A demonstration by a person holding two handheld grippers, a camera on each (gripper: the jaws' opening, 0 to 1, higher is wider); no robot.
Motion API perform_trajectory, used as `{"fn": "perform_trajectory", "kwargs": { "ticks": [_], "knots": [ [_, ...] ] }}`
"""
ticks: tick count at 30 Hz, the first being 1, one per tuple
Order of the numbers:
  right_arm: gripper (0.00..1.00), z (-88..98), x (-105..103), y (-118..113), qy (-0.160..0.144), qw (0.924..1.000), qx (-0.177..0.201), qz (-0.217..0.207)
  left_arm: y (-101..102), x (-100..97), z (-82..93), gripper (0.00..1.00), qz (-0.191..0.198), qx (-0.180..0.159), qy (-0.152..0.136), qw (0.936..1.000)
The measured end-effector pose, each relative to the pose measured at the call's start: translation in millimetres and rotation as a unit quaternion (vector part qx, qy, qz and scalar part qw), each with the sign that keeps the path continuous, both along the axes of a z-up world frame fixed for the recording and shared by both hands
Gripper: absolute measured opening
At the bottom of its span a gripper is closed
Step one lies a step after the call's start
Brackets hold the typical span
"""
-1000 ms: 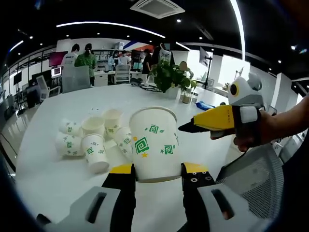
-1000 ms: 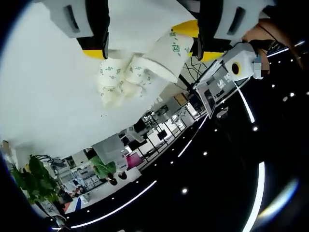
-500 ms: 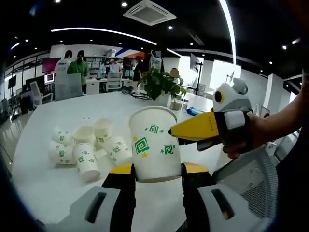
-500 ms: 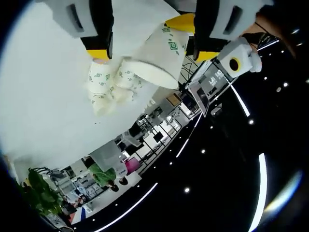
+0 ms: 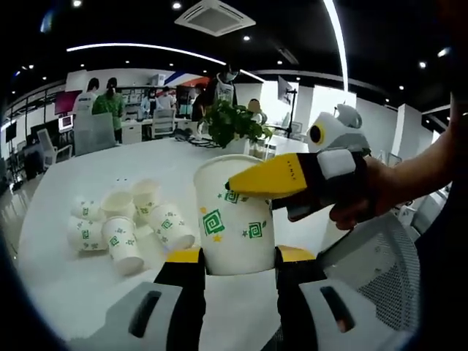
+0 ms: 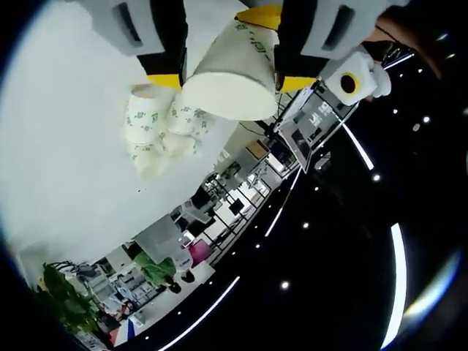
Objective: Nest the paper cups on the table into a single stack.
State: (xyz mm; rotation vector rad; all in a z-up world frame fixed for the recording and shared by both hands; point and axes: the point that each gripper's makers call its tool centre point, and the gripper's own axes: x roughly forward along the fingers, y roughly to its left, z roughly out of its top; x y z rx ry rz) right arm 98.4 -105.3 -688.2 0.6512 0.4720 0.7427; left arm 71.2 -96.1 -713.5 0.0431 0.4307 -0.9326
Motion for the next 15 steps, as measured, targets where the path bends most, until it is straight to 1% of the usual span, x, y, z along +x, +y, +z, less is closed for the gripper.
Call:
{"fn": "perform_trajectory", "kwargs": {
  "ticks": [6,9,11,15],
  "knots": [
    [0.43,-1.4,-4.2,3.5,-0.007,0.9999,-0.012,0.010,-1.7,-1.6,-2.6,0.36,-0.005,0.012,-0.001,0.9999],
    [0.42,-1.2,-5.2,5.4,-0.014,0.9995,-0.024,0.013,-0.7,-1.4,-4.5,0.36,-0.005,0.016,0.001,0.9999],
    [0.41,-0.6,-6.4,7.4,-0.018,0.9992,-0.031,0.017,0.9,-0.2,-6.7,0.36,-0.005,0.024,-0.001,0.9997],
    [0.40,-1.2,-7.2,9.2,-0.029,0.9980,-0.052,0.023,2.0,1.2,-11.0,0.36,-0.008,0.030,0.009,0.9995]
  ]
}}
